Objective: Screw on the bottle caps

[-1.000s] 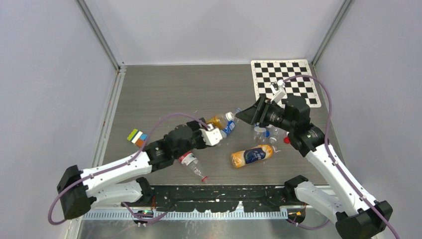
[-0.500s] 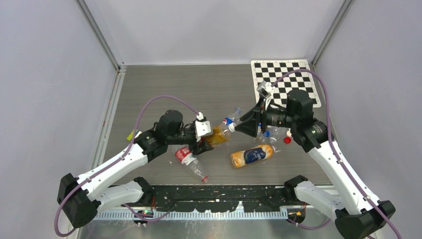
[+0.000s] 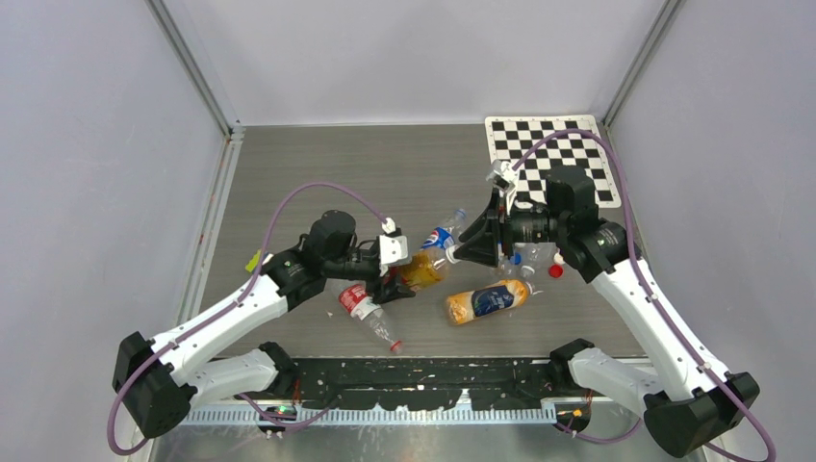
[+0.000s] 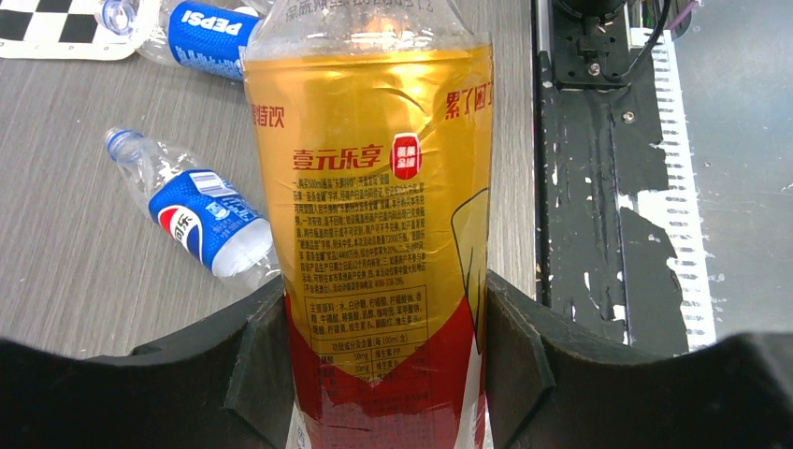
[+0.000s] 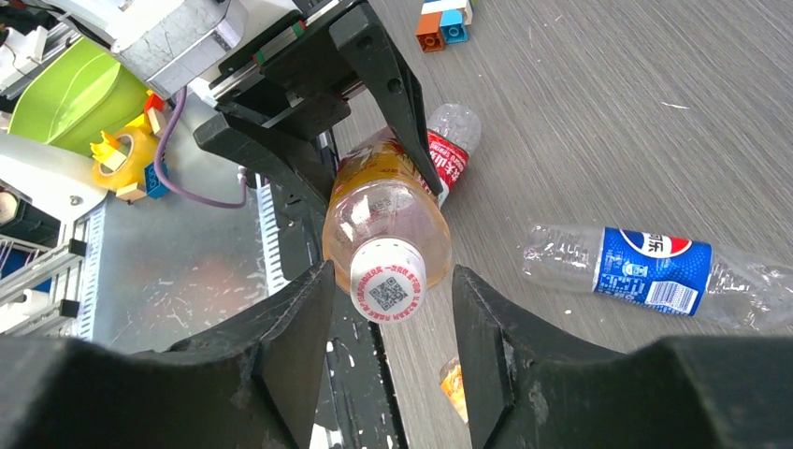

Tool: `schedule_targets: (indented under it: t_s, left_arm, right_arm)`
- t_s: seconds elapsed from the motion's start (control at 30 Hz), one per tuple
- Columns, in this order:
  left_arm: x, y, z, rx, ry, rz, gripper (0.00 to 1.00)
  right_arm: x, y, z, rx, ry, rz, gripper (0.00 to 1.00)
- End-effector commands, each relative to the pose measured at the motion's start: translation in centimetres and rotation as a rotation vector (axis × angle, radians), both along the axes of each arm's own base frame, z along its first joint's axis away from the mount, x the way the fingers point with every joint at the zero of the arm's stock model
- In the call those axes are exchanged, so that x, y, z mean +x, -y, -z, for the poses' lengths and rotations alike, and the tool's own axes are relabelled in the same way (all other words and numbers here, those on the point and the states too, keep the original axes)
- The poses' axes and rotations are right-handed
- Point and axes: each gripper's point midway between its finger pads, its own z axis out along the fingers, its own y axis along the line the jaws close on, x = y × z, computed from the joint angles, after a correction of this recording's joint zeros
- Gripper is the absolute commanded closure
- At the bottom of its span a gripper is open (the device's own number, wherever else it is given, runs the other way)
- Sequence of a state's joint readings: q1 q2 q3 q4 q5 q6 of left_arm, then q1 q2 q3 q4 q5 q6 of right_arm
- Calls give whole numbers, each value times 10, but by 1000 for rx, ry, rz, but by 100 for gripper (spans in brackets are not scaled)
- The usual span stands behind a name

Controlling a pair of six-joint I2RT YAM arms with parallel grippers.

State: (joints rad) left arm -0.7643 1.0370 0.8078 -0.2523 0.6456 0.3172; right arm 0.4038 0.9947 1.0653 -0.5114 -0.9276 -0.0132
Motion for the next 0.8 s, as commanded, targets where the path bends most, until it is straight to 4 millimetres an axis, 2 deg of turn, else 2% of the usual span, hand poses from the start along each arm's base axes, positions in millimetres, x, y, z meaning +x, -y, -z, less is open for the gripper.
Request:
schedule_targets:
  t_s: [0.0, 0.47, 0.53, 0.63, 0.77]
  left_arm:
    - [0, 5, -26, -57, 27, 20, 100]
    - [-1, 9, -29, -75, 16, 35, 100]
    - [-1, 9, -29, -77, 17, 36, 100]
    - [3, 9, -28, -69, 29, 18, 100]
    - [30, 1, -25, -11, 109, -119, 100]
  right_arm:
    - [-4, -1, -12, 15, 39, -36, 46]
    - [-8, -4, -7, 18, -9, -74, 54]
    - [-7, -5, -6, 18, -13, -75, 62]
    - [-6, -5, -6, 18, -32, -67, 80]
    - [5, -5, -2, 6, -119, 24, 98]
